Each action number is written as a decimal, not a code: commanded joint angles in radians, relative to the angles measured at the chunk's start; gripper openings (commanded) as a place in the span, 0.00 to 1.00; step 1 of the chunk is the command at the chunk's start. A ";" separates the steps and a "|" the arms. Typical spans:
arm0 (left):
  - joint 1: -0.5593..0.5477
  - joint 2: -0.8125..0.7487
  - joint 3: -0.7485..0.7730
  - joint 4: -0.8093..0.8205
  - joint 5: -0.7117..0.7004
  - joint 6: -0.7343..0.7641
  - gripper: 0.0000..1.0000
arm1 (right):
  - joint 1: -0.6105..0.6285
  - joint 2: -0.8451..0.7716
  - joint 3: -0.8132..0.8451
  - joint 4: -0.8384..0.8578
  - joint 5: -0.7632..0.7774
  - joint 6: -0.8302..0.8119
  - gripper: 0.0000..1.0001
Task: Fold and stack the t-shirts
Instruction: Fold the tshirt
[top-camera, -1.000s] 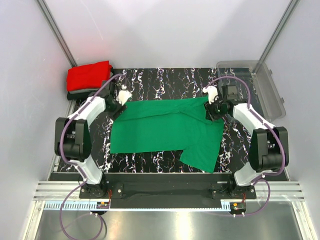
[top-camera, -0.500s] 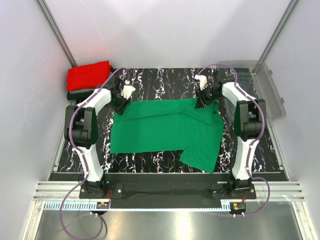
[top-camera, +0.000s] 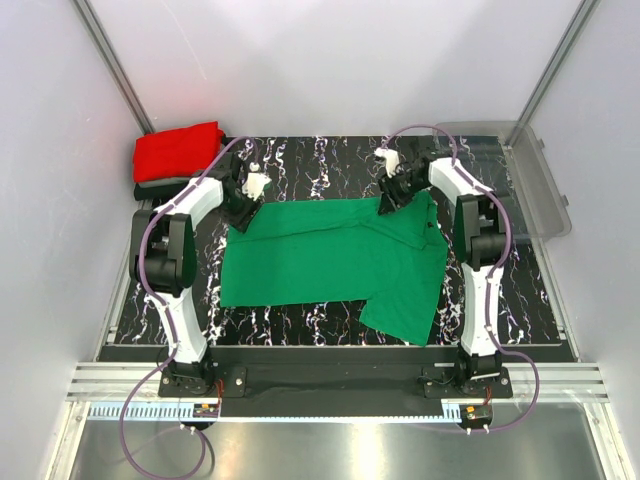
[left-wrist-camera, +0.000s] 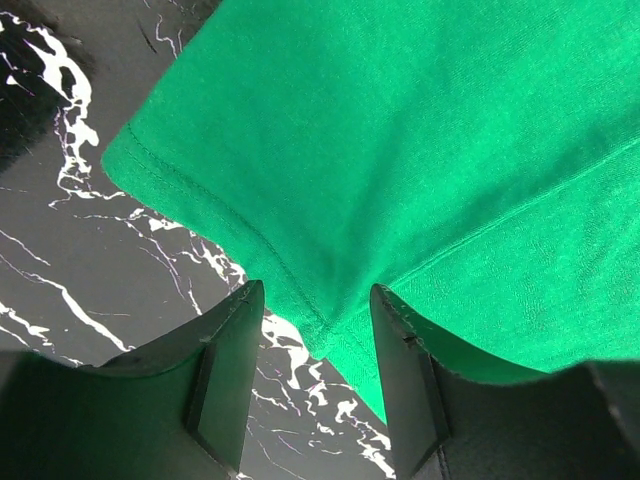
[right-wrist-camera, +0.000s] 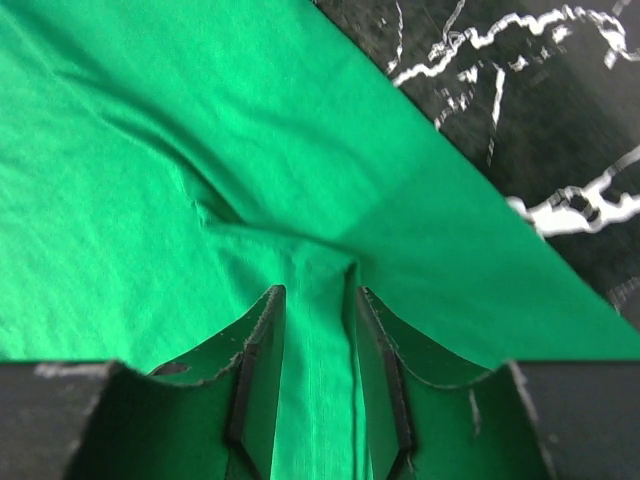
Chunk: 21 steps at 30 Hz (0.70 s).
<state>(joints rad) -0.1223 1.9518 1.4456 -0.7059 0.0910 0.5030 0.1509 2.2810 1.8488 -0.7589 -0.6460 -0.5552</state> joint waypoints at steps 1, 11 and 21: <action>0.000 -0.027 -0.013 0.013 0.018 -0.011 0.51 | 0.019 0.038 0.066 -0.017 0.003 0.008 0.41; -0.002 -0.033 -0.010 0.011 0.012 -0.012 0.51 | 0.035 0.061 0.096 -0.019 0.029 0.014 0.19; 0.000 -0.039 -0.004 0.014 0.015 -0.003 0.50 | 0.070 -0.106 -0.006 -0.017 0.062 0.024 0.03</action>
<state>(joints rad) -0.1223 1.9518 1.4303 -0.7086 0.0914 0.4992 0.1864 2.3093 1.8633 -0.7673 -0.5919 -0.5404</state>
